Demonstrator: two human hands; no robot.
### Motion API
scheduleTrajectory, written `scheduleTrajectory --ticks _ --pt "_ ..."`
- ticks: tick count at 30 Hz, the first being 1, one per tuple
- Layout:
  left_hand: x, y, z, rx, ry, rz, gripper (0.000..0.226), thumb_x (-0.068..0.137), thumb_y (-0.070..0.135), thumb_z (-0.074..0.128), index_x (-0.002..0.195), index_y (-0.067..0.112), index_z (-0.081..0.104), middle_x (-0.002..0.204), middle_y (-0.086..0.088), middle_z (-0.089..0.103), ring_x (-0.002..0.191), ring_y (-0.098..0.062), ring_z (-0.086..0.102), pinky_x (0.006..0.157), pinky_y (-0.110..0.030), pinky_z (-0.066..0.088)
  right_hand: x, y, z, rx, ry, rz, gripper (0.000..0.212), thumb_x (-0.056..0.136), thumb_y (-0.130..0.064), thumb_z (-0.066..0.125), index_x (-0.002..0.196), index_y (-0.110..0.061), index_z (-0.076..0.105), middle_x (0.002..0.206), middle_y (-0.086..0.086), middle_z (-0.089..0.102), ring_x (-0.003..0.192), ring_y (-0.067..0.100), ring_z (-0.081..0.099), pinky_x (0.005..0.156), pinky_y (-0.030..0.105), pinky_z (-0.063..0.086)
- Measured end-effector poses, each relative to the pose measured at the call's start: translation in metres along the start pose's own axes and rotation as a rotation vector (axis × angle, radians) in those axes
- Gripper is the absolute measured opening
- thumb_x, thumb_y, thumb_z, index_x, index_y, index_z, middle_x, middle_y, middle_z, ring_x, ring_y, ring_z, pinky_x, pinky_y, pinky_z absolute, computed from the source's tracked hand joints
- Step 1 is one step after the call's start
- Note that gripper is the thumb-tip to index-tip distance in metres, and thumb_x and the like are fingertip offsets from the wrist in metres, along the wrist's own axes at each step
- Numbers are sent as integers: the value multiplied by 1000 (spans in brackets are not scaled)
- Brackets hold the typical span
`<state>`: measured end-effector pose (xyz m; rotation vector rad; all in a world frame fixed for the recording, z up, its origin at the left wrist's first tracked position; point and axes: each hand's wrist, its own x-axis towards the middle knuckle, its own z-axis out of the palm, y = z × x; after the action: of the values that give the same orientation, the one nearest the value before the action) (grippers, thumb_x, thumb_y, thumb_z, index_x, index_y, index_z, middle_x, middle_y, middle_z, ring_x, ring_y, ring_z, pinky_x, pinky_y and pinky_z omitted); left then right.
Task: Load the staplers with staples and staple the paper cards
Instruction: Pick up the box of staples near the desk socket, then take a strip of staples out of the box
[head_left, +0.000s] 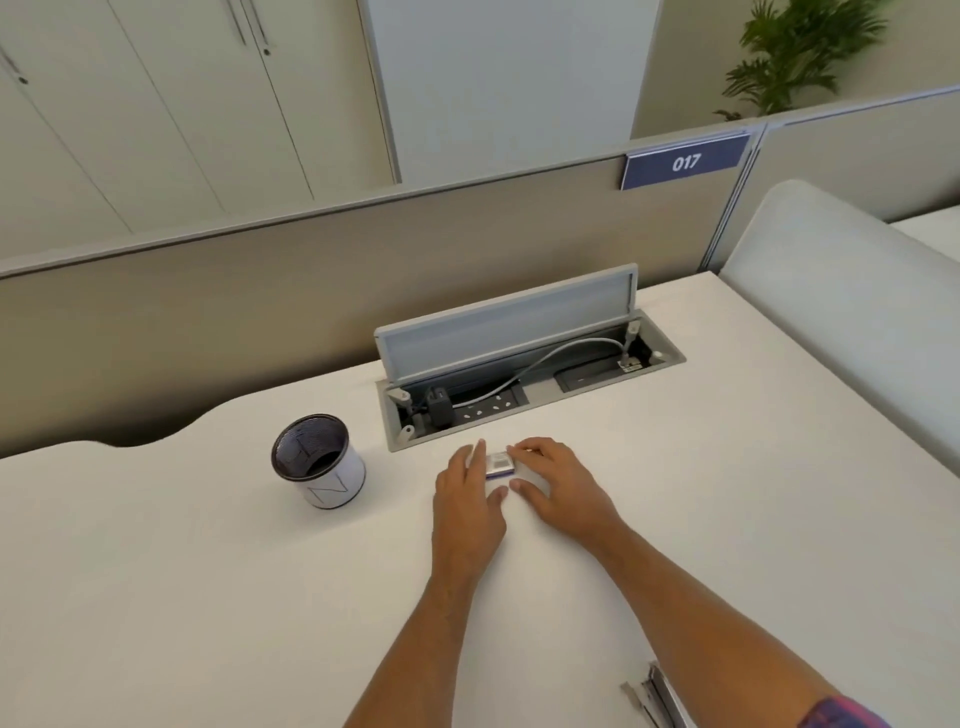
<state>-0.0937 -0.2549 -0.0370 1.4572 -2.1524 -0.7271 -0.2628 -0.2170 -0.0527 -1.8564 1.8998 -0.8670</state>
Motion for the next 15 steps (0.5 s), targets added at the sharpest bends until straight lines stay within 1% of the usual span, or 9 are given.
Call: scheduleTrajectory --ticks 2,3,5,7,9,12,15 --pt "4 -4 6 16 30 31 54 101 22 59 152 16 43 152 -5 46 135 -26 41 114 -37 39 0 2 2 -8 4 -13 47 99 -33 63 143 -17 59 138 1 57 125 17 51 107 26 40" --pt "4 -6 8 28 54 59 48 100 17 60 147 14 51 146 -7 52 129 -28 46 110 -41 44 0 3 2 -6 8 -16 45 99 -31 64 141 -17 60 136 1 58 123 18 52 105 26 40" --pt "2 -10 13 38 123 103 39 96 8 63 136 8 61 131 -10 62 116 -31 54 97 -46 52 0 5 3 3 21 -24 40 98 -27 65 137 -16 63 132 1 60 120 18 54 103 26 41" --pt "1 -11 16 34 163 100 36 95 3 63 131 5 65 122 -10 64 108 -31 57 89 -43 55 0 5 3 6 35 -27 40 99 -28 65 137 -16 63 132 0 60 120 17 54 103 26 43" --pt "0 -11 17 43 181 112 37 92 -2 64 129 3 67 119 -11 65 105 -32 60 86 -39 54 0 6 5 5 40 -24 42 100 -29 63 140 -16 60 134 0 59 122 17 53 103 27 43" --pt "0 -14 19 76 218 157 44 83 -12 67 125 3 69 117 -11 68 101 -32 65 84 -37 54 2 6 5 9 49 -27 41 99 -25 65 139 -15 62 131 1 60 119 15 52 101 23 40" --pt "-1 -16 20 77 243 161 49 79 -16 66 123 2 70 118 -11 69 102 -32 66 86 -36 55 5 7 4 42 37 -8 38 98 -24 67 134 -15 65 127 0 60 116 16 53 99 26 44"
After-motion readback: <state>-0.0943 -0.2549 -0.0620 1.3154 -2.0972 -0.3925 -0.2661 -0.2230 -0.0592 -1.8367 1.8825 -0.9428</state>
